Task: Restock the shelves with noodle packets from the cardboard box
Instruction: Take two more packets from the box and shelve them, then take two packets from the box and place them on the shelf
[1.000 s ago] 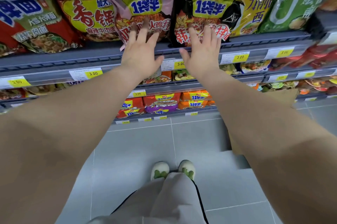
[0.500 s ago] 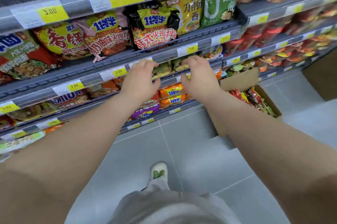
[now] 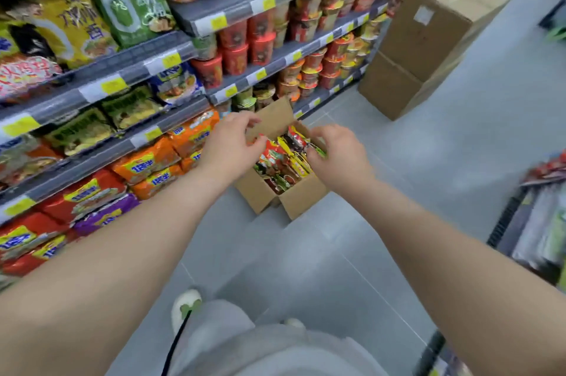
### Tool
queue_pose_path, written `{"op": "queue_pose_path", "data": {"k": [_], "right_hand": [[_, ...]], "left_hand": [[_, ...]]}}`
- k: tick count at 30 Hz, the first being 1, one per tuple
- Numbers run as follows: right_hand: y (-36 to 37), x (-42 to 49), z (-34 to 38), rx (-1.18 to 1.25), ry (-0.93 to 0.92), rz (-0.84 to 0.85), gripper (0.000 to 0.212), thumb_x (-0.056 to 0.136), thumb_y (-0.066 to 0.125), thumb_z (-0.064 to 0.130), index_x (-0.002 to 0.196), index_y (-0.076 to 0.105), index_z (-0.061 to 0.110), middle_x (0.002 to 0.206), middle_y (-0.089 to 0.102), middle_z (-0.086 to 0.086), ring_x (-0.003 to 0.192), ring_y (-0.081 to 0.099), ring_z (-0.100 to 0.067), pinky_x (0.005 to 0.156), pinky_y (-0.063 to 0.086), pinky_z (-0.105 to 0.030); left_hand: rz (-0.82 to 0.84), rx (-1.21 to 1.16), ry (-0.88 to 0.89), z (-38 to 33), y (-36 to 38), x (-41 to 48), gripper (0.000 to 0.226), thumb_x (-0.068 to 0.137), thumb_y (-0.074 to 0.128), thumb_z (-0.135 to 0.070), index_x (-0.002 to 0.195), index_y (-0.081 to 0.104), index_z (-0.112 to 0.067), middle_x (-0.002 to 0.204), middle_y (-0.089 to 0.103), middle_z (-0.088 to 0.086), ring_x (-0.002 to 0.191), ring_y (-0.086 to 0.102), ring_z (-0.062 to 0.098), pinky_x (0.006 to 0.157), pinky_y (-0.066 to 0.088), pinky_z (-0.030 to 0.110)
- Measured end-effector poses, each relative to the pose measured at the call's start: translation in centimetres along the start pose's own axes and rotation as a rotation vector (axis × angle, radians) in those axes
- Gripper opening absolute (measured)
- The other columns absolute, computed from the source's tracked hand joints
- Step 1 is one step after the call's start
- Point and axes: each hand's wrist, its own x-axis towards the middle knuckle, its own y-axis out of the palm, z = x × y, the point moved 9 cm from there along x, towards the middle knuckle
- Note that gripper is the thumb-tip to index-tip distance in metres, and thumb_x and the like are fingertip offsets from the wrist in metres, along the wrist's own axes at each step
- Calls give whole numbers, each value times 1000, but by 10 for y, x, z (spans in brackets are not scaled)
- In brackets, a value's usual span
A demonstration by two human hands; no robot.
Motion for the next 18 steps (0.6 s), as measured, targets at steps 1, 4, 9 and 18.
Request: {"op": "queue_pose_path", "data": {"k": [1,4,9,18], "right_hand": [[-15,-6,-25,0,29,-10,32,87,55,20,117,61,13,113,61,-8,112,51,-26,89,42,-34],[-43,-11,-74,-4,71,-29,30,87,56,18,116,61,11,115,61,-9,114,50,-27,93,41,-35],[-68,24,-138,-14,98,-36,33,88,56,18,121,58,14,123,58,-5,119,48,-22,96,38,-31],[-95,168,-241,-63,139,20,35,91,53,22,125,55,14,126,56,-4,121,45,-22,97,35,-29]], "left_hand": [[25,-9,7,-21,20,5,34,86,61,-26,118,59,-17,114,59,1,105,55,17,84,39,24],[81,-18,27,-63,59,22,34,86,61,-29,118,59,-19,115,59,1,104,55,17,85,40,26],[141,-15,54,-107,109,80,33,87,59,-34,119,56,-25,111,55,-6,95,52,11,80,42,27],[167,-15,61,-149,178,249,37,87,60,-32,122,56,-22,117,56,-3,103,54,13,81,38,24]]}}
